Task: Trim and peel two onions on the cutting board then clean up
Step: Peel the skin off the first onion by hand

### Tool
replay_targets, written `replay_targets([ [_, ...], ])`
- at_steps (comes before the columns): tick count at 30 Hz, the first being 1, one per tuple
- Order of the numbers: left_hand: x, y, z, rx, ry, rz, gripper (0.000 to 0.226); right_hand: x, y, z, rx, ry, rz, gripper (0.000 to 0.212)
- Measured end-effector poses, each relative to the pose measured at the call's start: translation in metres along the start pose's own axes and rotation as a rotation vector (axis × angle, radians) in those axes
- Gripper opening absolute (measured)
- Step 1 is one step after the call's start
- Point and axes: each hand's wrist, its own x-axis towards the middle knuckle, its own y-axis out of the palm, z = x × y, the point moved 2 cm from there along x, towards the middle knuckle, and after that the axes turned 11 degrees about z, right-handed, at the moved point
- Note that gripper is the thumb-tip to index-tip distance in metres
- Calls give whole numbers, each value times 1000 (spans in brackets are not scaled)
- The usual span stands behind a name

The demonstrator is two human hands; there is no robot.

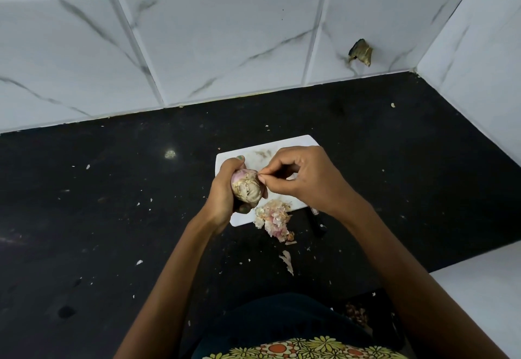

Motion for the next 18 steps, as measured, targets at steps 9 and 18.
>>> replay_targets([
  [9, 4, -1, 5, -128, -81, 52, 54, 0, -1, 0, 100, 36, 134, 32],
  [18, 3, -4, 10, -68, -153, 211, 58, 3, 0, -6, 144, 38, 108, 7],
])
